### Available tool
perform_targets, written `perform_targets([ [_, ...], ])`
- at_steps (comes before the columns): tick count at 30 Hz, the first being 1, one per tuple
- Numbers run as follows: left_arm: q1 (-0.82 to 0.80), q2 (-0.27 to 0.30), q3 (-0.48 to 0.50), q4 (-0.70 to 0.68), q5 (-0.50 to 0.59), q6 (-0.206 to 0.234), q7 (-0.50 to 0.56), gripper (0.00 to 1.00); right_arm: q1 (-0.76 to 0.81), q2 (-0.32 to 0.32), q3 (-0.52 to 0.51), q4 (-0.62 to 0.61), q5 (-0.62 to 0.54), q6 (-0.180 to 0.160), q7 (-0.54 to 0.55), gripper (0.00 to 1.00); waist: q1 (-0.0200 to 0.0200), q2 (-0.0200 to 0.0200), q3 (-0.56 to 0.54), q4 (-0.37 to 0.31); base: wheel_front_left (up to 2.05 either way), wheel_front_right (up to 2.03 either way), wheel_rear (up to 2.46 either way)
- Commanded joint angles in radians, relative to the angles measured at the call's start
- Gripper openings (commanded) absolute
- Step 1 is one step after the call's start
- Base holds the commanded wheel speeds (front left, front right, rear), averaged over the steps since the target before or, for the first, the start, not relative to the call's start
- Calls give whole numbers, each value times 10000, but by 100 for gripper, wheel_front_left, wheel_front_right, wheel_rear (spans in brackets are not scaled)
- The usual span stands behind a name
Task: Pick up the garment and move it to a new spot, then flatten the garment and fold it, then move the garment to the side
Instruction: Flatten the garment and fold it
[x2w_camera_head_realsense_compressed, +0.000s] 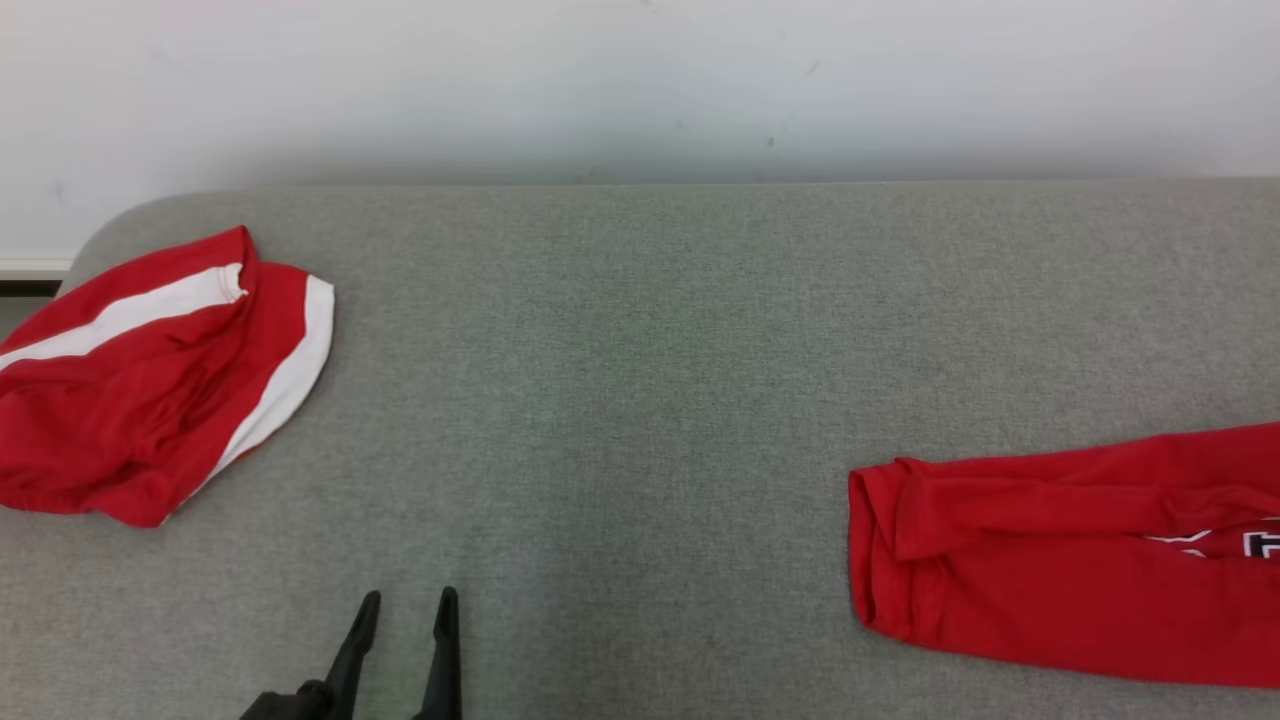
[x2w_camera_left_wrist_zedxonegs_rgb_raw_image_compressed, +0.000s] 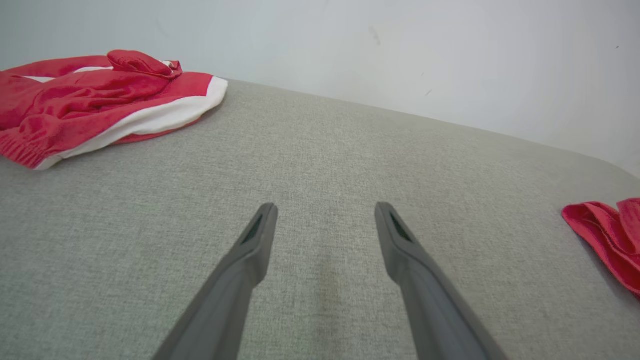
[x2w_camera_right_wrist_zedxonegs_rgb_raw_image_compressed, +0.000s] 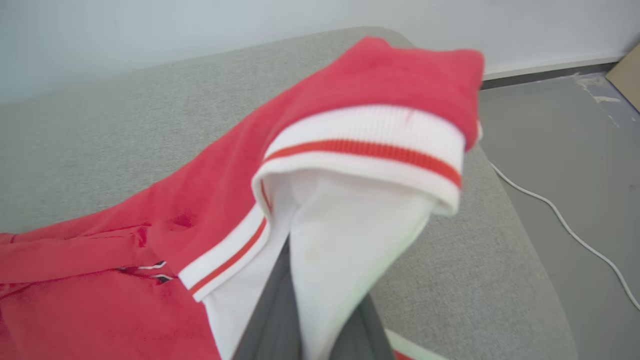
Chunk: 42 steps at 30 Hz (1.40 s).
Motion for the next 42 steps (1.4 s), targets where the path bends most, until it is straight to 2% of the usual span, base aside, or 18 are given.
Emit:
perform_targets([
  [1, 79, 31, -35, -34, -146, 36, -3, 100, 8, 3, 10, -349, 122, -23, 248, 0, 0, -1, -38, 36, 0, 0, 0],
  [3, 70, 30, -103, -53, -196, 85, -4, 100, -97, 56, 98, -1024, 120, -23, 657, 0, 0, -1, -52, 77, 0, 0, 0],
  [6, 81, 32, -181, -29, -190, 137, -4, 100, -234, 535, 442, -2138, 154, -23, 1303, 0, 0, -1, -86, 136, 0, 0, 0],
  [9, 47, 30, -240, 14, -244, 174, -4, 100, -320, 1239, 863, -3031, 163, -21, 1930, 0, 0, -1, -103, 205, 0, 0, 0],
  [12, 1, 32, -263, 12, -252, 226, -4, 100, -343, 2266, 1378, -3460, -273, -21, 2267, 0, 0, -1, -87, 281, 0, 0, 0],
  [19, 143, 31, -193, 170, -122, 203, -4, 100, -578, 4764, 1887, -2867, -1844, -21, 1982, 0, 0, -1, -143, 382, 0, 0, 0],
  [20, 143, 31, -193, 170, -122, 203, -4, 100, -578, 4764, 1887, -2867, -1844, -21, 1982, 0, 0, -1, -143, 382, 0, 0, 0],
  [22, 171, 30, -175, 189, -101, 186, -4, 100, -587, 5265, 1906, -2636, -2185, -21, 1934, 0, 0, -1, -152, 408, 0, 0, 0],
  [27, 208, 31, -121, 180, -98, 217, -4, 100, -633, 5890, 1731, -2260, -2847, -21, 1763, 0, 0, -1, -148, 415, 0, 0, 0],
  [28, 219, 31, -108, 181, -116, 227, -4, 100, -657, 5978, 1696, -2244, -2918, -21, 1726, 14, 0, -1, -142, 402, 0, 0, 0],
  [29, 229, 30, -125, 194, -136, 227, -4, 100, -681, 6078, 1656, -2237, -2965, -21, 1705, 38, 0, -1, -133, 384, 0, 0, 0],
  [30, 237, 30, -137, 201, -149, 235, -4, 100, -691, 6152, 1648, -2234, -2996, -21, 1661, 100, 0, -1, -134, 363, 0, 0, 0],
  [38, 331, 31, -74, 259, -168, 262, -4, 100, -366, 6422, 1502, -3177, -2775, -21, 1285, 100, 0, -1, -253, 150, 0, 0, 0],
  [42, 386, 31, -31, 243, -176, 288, -4, 100, -3, 6545, 952, -4052, -2732, -21, 636, 100, 0, -1, -378, 43, 0, 0, 0],
])
